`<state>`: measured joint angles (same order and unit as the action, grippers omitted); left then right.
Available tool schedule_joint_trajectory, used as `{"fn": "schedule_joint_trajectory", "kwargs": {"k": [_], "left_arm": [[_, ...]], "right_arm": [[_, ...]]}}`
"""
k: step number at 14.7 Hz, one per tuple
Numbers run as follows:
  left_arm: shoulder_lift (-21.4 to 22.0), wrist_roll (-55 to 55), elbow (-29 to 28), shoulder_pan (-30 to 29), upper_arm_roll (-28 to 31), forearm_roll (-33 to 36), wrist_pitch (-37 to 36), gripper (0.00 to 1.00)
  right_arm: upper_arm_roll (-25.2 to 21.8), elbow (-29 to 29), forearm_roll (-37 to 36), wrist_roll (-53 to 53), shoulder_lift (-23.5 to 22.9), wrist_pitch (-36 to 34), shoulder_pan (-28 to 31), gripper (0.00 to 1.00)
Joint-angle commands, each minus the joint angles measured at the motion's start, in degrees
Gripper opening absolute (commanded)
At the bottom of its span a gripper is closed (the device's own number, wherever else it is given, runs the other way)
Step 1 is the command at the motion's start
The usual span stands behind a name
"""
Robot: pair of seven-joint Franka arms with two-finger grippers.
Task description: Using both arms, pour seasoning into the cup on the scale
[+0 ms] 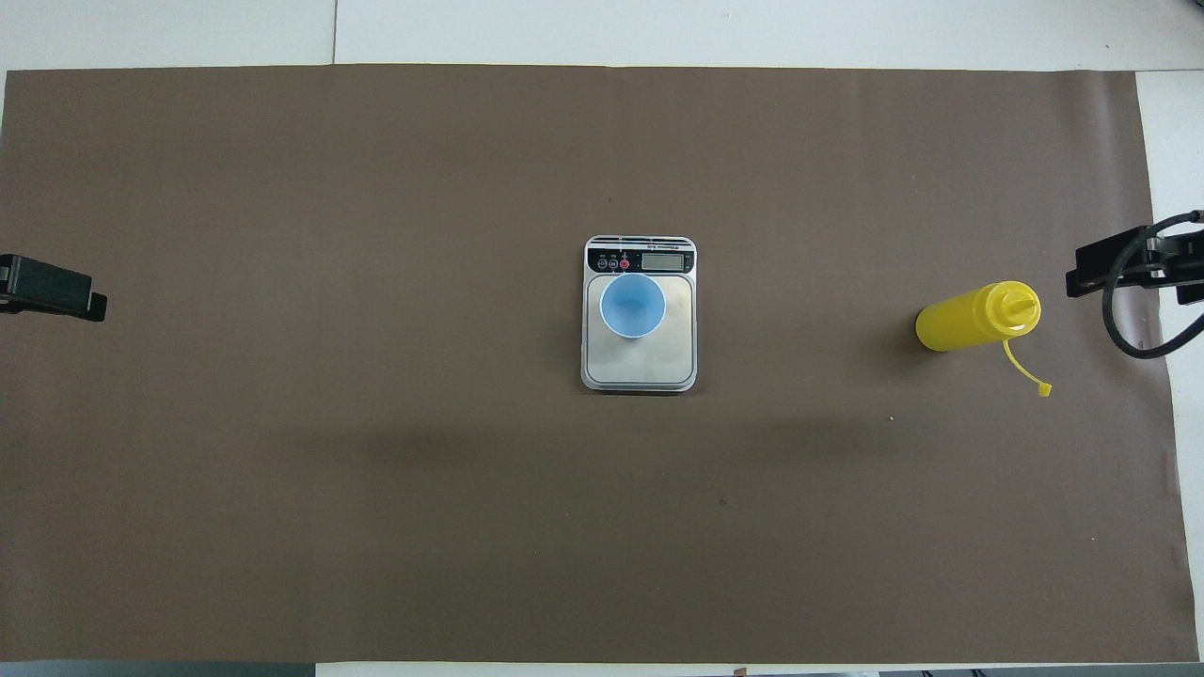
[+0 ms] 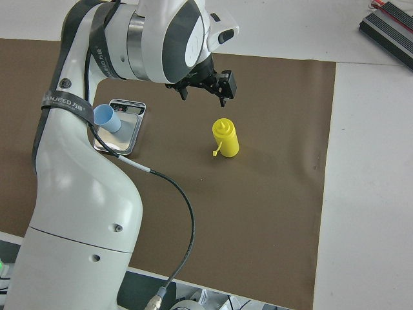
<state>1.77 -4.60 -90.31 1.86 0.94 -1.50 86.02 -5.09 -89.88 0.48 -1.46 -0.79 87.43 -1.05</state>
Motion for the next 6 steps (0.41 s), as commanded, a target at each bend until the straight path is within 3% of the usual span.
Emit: {"fn": "schedule_joint_trajectory", "kwargs": {"k": [1,6], "left_arm": [[0.87,-0.67,-0.83,-0.54,-0.06,-0.70,-0.50,1.00],[0.95,-0.50,-0.92,-0.54,-0.15,-0.70,-0.94,1.00]], "right_arm": [[0.70,-0.39,-1.09,1.64,0.61,0.46,0.70,1.00],[0.79,-0.39,-1.01,1.73,0.61,0.46,0.79,1.00]]}}
